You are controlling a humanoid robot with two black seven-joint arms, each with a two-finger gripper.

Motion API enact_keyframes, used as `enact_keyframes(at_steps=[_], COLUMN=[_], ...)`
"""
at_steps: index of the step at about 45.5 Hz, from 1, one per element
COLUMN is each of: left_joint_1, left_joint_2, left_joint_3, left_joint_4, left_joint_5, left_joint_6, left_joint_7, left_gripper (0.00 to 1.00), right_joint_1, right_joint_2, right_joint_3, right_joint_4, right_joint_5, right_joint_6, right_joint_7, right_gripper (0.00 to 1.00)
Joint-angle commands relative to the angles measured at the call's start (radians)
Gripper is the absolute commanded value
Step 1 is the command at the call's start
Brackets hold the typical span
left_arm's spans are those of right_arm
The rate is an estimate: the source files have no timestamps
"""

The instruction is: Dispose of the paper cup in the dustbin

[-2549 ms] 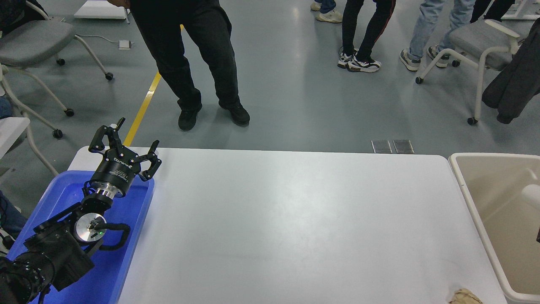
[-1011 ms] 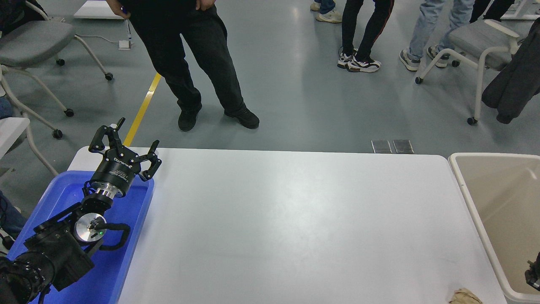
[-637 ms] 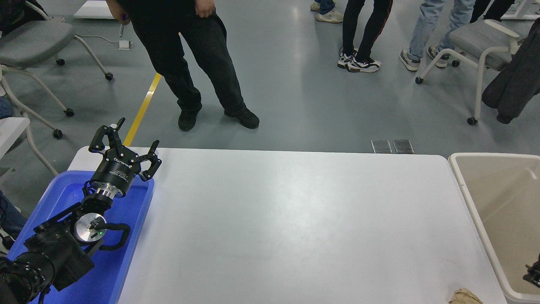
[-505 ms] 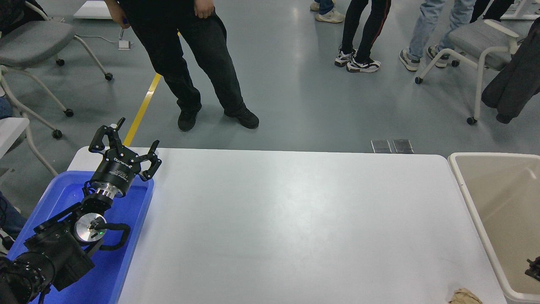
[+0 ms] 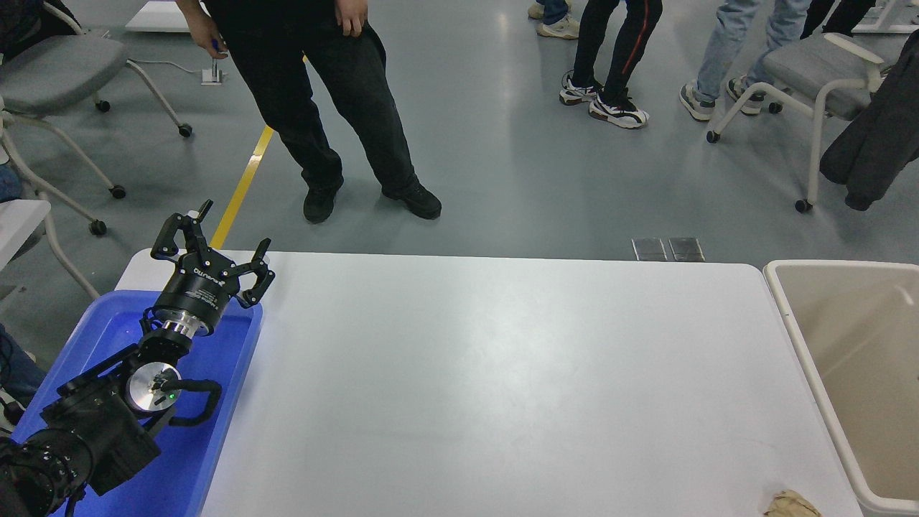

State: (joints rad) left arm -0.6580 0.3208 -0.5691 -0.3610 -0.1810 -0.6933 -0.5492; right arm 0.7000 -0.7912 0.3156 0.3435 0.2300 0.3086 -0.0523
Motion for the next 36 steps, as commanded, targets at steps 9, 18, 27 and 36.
enact_keyframes(at_steps=[9, 18, 27, 36], left_joint_1=[0.0, 0.0, 0.0, 0.0], left_joint_2=[0.001, 0.0, 0.0, 0.0], left_joint_3=[0.0, 0.0, 0.0, 0.0], left_joint_4=[0.0, 0.0, -0.001, 0.0], left_joint_5=[0.0, 0.0, 0.0, 0.0], left_joint_6=[0.0, 0.0, 0.0, 0.0], left_joint_7=[0.0, 0.0, 0.0, 0.0], left_gripper=[1.0, 1.0, 1.0, 1.0], right_joint_1=[0.099, 0.113, 0.144, 0.133], right_joint_2=[-0.209, -0.109, 0.101, 0.26], right_joint_3=[0.052, 0.117, 0.145, 0.203], right_joint_4=[0.546, 0.716, 0.7, 0.652], right_joint_5=[-0.257, -0.327, -0.33, -0.328], right_joint_6=[-0.068, -0.261, -0.42, -0.448], right_joint_7=[0.075, 0.088, 0.088, 0.089], right_gripper=[0.99, 1.0, 1.0, 1.0])
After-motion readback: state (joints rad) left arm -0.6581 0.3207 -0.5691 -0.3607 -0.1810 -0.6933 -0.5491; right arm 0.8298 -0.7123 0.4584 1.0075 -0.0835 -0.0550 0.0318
